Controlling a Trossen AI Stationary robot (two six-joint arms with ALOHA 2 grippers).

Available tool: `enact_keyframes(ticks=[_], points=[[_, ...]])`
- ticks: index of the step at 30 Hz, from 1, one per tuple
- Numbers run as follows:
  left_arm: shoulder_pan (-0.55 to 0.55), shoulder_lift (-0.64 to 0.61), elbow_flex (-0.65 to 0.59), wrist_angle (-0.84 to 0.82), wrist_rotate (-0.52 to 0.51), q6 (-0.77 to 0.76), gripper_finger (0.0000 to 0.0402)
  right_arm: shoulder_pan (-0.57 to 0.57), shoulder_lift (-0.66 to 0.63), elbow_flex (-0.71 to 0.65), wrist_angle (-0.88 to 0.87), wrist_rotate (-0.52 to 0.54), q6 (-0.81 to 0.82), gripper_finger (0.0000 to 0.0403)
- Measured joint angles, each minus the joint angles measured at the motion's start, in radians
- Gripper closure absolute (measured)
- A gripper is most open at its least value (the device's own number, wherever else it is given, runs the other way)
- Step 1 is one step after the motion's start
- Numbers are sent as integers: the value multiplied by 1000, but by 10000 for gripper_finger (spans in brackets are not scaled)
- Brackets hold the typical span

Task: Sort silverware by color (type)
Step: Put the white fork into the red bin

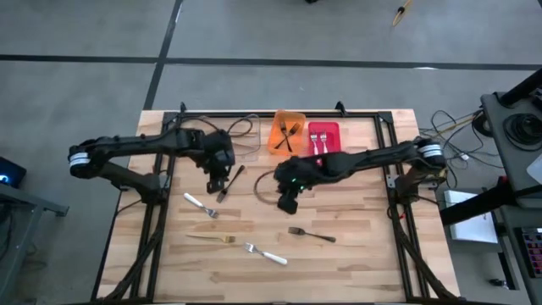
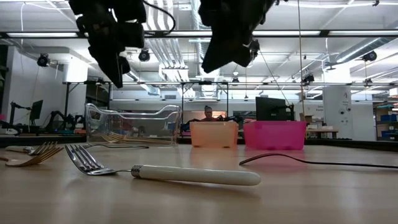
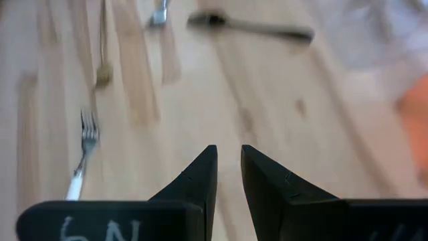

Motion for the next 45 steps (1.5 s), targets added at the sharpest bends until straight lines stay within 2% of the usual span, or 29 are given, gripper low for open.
enact_keyframes(ticks=[8,13,17,22,31,42,45], points=[[-148,-54,0,39,-28,-75,326,101,196,276,-381,-34,106,344],[-278,-101,0,64,-151,-168,326,161,286,403,-497,-58,194,344],[-392,-131,0,89,-263,-222,326,200,347,486,-532,-61,250,344],[-517,-155,0,116,-352,-258,326,248,423,594,-567,-63,286,344],[-667,-154,-44,152,-511,-336,326,300,550,693,-569,-61,296,344],[-775,-153,-205,339,-525,-449,326,327,623,719,-560,-61,296,344],[-803,-153,-248,392,-525,-485,326,335,624,717,-511,-44,315,344]])
